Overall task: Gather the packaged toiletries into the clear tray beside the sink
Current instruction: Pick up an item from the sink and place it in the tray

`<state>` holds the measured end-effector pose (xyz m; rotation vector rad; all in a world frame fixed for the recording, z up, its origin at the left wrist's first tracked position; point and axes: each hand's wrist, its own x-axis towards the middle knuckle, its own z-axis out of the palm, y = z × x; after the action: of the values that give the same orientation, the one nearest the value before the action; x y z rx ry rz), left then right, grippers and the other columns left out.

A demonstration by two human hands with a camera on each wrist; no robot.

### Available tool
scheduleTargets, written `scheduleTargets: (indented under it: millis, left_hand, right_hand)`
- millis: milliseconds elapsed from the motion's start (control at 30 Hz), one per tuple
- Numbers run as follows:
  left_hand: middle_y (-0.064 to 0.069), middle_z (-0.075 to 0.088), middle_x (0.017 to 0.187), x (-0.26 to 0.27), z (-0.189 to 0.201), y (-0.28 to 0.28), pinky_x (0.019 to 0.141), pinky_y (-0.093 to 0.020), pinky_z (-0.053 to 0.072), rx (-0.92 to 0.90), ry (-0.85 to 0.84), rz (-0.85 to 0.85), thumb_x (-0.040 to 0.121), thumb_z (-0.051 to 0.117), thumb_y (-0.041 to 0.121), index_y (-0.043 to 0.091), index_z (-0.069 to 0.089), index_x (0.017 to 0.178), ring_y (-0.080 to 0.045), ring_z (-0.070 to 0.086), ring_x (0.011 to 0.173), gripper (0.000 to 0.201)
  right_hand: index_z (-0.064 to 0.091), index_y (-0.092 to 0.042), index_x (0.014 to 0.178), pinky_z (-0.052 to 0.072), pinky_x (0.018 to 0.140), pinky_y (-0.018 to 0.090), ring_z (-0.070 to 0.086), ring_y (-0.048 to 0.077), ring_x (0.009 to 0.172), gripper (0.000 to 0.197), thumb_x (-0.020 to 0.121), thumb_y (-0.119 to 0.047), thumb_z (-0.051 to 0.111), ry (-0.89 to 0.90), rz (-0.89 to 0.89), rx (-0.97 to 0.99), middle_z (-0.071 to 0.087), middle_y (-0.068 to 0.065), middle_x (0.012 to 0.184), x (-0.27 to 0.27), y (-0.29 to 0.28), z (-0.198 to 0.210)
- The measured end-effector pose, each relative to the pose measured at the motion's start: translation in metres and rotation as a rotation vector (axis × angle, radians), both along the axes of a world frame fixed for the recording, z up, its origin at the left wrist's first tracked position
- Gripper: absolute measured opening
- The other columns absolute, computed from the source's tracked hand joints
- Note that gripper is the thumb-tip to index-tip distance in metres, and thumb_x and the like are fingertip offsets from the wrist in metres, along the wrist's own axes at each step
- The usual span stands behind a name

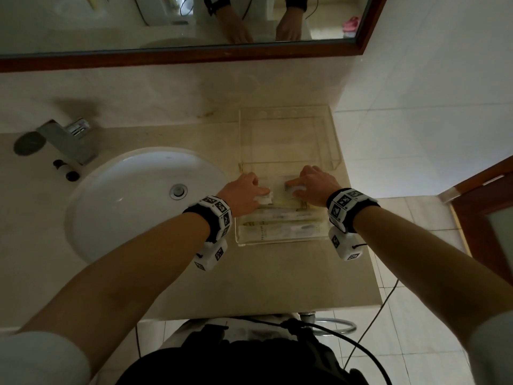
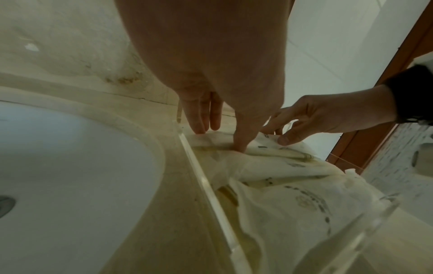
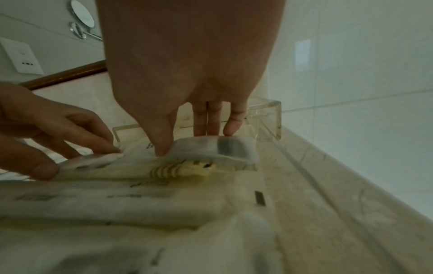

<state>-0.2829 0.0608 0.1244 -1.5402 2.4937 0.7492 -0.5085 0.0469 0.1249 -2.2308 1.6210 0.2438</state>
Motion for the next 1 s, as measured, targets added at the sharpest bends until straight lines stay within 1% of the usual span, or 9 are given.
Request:
scheduleTargets:
  millis: [100,200,300,433,533,633,767,900,1000]
  left_hand:
    - [-0.009,0.039,0.126,-0.003,0.0,0.001,0.096,-0.035,0.042,0.011,-0.001,0.018,0.094,0.05,0.026,0.021,0.05,0.135,-0.023,0.04,0.118,0.041]
    - [-0.011,0.036,0.132,-0.005,-0.001,0.0,0.095,-0.04,0.044,-0.012,-0.046,-0.041,0.097,0.041,0.025,0.021,0.049,0.136,-0.025,0.035,0.123,0.04]
    - [-0.01,0.034,0.134,-0.006,-0.001,0.0,0.092,-0.041,0.047,-0.035,-0.084,-0.058,0.096,0.042,0.027,0.021,0.046,0.135,-0.024,0.034,0.125,0.04]
    - [-0.009,0.033,0.138,-0.007,-0.002,0.002,0.093,-0.042,0.047,-0.044,-0.089,-0.046,0.096,0.042,0.026,0.021,0.041,0.138,-0.024,0.033,0.128,0.043]
    - [-0.01,0.034,0.137,-0.007,-0.003,0.004,0.089,-0.043,0.048,-0.056,-0.094,-0.058,0.096,0.041,0.023,0.019,0.042,0.136,-0.025,0.034,0.126,0.041]
    - [-0.011,0.034,0.135,-0.008,-0.004,0.004,0.087,-0.043,0.049,-0.064,-0.109,-0.072,0.096,0.04,0.022,0.017,0.043,0.133,-0.027,0.034,0.124,0.037]
    - [-0.012,0.034,0.135,-0.01,-0.006,0.004,0.087,-0.043,0.048,-0.062,-0.129,-0.055,0.098,0.039,0.021,0.017,0.041,0.137,-0.028,0.034,0.125,0.039]
    - [-0.013,0.032,0.135,-0.013,-0.009,0.004,0.089,-0.042,0.047,-0.049,-0.132,-0.047,0.097,0.038,0.02,0.017,0.038,0.139,-0.028,0.032,0.125,0.042]
    - [-0.013,0.028,0.141,-0.011,-0.011,0.005,0.093,-0.044,0.044,-0.021,-0.126,-0.049,0.096,0.038,0.024,0.018,0.033,0.141,-0.029,0.027,0.13,0.046]
  right_hand:
    - [0.046,-0.041,0.138,0.037,0.093,0.036,0.041,0.024,0.116,0.042,0.096,-0.038,0.045,0.043,0.02,0.0,0.045,0.005,0.121,0.002,0.002,-0.003]
    - [0.03,-0.044,0.145,0.036,0.093,0.038,0.04,0.024,0.114,0.049,0.098,-0.035,0.04,0.098,0.058,-0.021,0.042,0.005,0.121,0.006,0.006,-0.003]
    - [0.017,-0.047,0.147,0.039,0.087,0.04,0.041,0.024,0.11,0.058,0.097,-0.03,0.041,0.129,0.131,-0.051,0.04,0.005,0.118,0.011,0.009,-0.003]
    - [0.023,-0.047,0.145,0.041,0.089,0.044,0.038,0.026,0.114,0.055,0.095,-0.033,0.044,0.211,0.193,-0.057,0.038,0.007,0.122,0.015,0.008,-0.003]
    - [0.027,-0.047,0.143,0.042,0.09,0.046,0.039,0.027,0.115,0.053,0.095,-0.035,0.045,0.235,0.202,-0.069,0.038,0.007,0.122,0.016,0.009,-0.005]
    - [0.031,-0.044,0.143,0.041,0.089,0.043,0.041,0.027,0.114,0.052,0.095,-0.032,0.045,0.197,0.166,-0.068,0.042,0.007,0.121,0.016,0.008,-0.004]
    - [0.036,-0.034,0.143,0.042,0.088,0.04,0.042,0.028,0.118,0.048,0.096,-0.028,0.041,0.124,0.06,-0.077,0.045,0.009,0.124,0.011,0.008,-0.002]
    - [0.035,-0.034,0.144,0.042,0.092,0.042,0.043,0.03,0.118,0.047,0.098,-0.032,0.039,0.134,0.052,-0.065,0.045,0.011,0.128,0.006,0.009,-0.005]
    - [0.032,-0.034,0.146,0.04,0.095,0.042,0.043,0.03,0.118,0.047,0.099,-0.037,0.036,0.136,0.068,-0.06,0.044,0.011,0.13,0.003,0.01,-0.006]
